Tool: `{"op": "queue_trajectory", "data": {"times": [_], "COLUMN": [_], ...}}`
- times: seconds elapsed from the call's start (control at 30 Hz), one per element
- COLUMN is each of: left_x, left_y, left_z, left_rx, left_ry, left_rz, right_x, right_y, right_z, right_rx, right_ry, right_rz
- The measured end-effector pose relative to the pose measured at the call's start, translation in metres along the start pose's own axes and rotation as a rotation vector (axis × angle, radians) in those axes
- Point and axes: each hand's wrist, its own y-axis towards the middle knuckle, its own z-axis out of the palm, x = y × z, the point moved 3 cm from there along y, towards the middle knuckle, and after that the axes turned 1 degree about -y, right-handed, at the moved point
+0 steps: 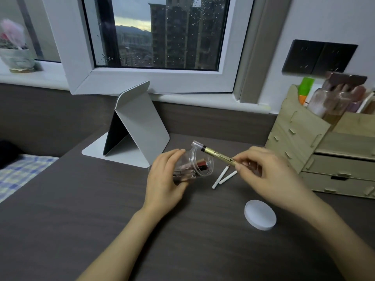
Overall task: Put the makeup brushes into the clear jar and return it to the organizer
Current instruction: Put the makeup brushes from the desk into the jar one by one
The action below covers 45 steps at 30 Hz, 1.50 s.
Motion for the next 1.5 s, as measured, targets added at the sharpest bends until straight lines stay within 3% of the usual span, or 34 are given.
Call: {"op": "queue_trajectory", "data": {"times": [0.2,0.37,0.5,0.73,0.9,1.0,1.07,1.13,1.2,1.27,1.5], "left_x": [-0.002,-0.001,-0.004,-0.006,-0.006,-0.005,-0.004,-0.004,-0.005,-0.006,-0.006], "left_y": [-0.003,0.000,-0.002,-0.002,-0.002,0.001,0.002,0.001,0.001,0.002,0.002], "left_z": [-0.002,-0.004,0.001,0.000,-0.002,-0.004,-0.006,-0.007,-0.007,-0.007,-0.007], "left_rx": [0.003,-0.049,0.017,0.009,-0.007,-0.012,-0.020,-0.029,-0.029,-0.028,-0.016], "left_ry": [-0.039,-0.091,-0.085,-0.105,-0.100,-0.081,-0.075,-0.070,-0.071,-0.070,-0.072], "left_rz": [0.031,-0.058,0.046,0.058,0.021,-0.031,-0.085,-0.107,-0.119,-0.122,-0.138], "right_x": [0.007,0.003,0.019,0.031,0.025,0.010,-0.018,-0.050,-0.078,-0.094,-0.105], "right_y": [-0.009,-0.009,0.012,0.014,0.009,0.005,0.006,0.012,0.020,0.029,0.079], "right_z": [-0.004,-0.009,0.008,0.050,0.056,0.042,0.036,0.040,0.056,0.074,0.100], "right_rx": [-0.073,0.062,0.081,-0.060,0.089,-0.088,-0.235,-0.240,-0.099,0.028,0.306], "right_ry": [-0.012,0.015,-0.042,0.325,0.328,0.536,0.590,0.421,0.077,-0.192,-0.795], "right_rz": [0.049,0.091,-0.009,0.039,-0.074,-0.032,0.094,0.223,0.256,0.198,-0.073]}}
